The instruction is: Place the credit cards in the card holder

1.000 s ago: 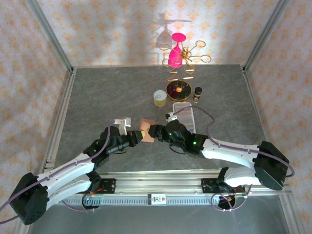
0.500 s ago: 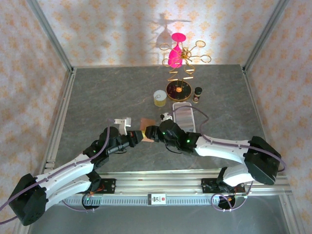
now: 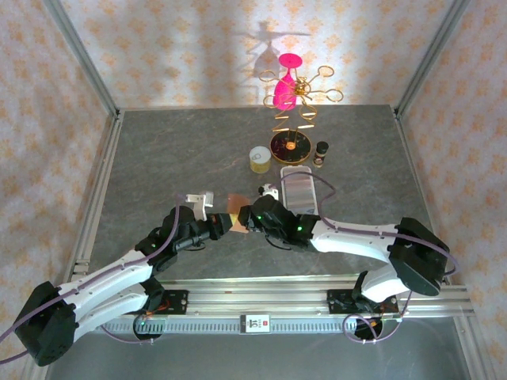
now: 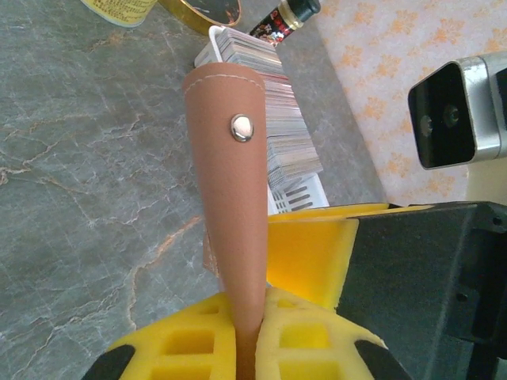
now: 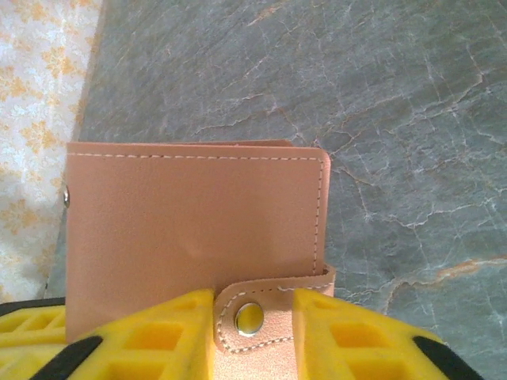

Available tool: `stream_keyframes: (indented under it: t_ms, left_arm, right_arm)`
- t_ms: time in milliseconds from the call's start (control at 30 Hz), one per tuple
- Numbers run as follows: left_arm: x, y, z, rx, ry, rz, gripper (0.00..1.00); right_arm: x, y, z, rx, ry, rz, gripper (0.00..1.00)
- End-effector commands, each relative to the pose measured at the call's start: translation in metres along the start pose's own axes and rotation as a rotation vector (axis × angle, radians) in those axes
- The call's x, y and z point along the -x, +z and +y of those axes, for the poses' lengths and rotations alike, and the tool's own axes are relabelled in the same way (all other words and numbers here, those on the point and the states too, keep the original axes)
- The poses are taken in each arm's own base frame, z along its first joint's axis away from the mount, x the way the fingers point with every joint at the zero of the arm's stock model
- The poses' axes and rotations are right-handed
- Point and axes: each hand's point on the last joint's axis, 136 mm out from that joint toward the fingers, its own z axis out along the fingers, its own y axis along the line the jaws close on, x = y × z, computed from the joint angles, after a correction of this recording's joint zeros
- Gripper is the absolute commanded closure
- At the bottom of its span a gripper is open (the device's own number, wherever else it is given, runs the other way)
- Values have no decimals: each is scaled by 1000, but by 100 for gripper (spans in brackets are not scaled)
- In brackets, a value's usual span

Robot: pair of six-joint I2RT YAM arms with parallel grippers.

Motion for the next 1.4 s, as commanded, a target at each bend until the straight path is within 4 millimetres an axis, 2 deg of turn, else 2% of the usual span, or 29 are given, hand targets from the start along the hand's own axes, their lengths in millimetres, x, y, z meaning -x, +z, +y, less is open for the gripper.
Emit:
stream_keyframes:
  t_ms: [0,167,467,600,800,1000,1067,1133,1267,1367]
  left_arm:
    - [28,-4,-34,-84,67,-83,100]
    - [25,-4,-29,-68,72,-80,100]
    - [22,-1,-21,-45,65,-74,100]
    - [16,1,-15,-38,40,-64,100]
    - [-2,8,2,-16,-46,-17,99]
    - [-24,13,28,39,-107,23,78]
    - [-27,12,38,76,-119,24,68]
    - [-28,11,46,112,-121,13,62]
    - [-22,5,68,252,-113,-20,39]
    - [-16,-2,83,361,-93,-47,38]
  right_arm:
    - [-6,3,-47,-182,-19,-14,76]
    - [-10,2,-56,-195,-8,-15,82]
    - [-5,-3,-50,-166,-7,-31,100]
    - [-3,-7,-53,-160,-1,-49,100]
    - [-17,-1,-57,-153,-8,0,100]
    - [-31,8,-66,-155,-7,40,100]
    - [-33,10,-66,-150,-9,50,100]
    - [-36,12,-65,-144,-10,60,100]
    - [-38,15,-63,-136,-13,75,100]
    - [-38,14,-58,-114,-12,77,100]
